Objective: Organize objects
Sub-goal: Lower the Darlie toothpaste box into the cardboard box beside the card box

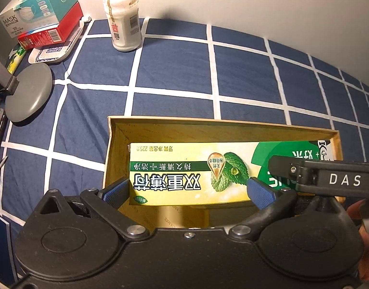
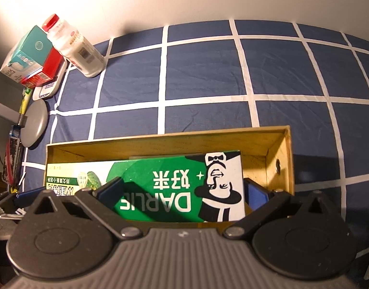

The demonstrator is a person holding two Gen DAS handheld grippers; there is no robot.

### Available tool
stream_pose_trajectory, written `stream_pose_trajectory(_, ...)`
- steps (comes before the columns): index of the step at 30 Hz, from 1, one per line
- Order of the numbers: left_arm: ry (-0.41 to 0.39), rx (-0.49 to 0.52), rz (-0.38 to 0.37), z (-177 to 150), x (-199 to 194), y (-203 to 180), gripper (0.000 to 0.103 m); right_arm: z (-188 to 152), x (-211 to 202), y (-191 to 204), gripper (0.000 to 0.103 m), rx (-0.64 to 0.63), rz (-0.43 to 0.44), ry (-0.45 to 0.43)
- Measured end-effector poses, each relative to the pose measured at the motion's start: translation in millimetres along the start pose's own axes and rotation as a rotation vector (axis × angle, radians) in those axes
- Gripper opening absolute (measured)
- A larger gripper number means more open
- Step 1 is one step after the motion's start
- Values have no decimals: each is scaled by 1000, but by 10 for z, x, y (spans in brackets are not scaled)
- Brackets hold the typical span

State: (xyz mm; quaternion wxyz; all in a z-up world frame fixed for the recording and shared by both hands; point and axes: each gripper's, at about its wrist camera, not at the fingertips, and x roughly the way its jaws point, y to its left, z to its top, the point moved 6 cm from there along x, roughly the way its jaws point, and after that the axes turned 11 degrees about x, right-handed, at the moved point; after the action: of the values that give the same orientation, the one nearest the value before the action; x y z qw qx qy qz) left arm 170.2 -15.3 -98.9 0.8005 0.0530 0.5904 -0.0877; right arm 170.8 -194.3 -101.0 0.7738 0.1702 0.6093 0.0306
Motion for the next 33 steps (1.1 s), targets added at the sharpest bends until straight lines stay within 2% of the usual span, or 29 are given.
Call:
stream_pose_trajectory(18,50,36,52,99,183,66,103,79,286,-4,102,42,44,46)
stream_pose_trajectory(33,78,66,79,182,332,22,103,136,434,-62,102,47,49,61)
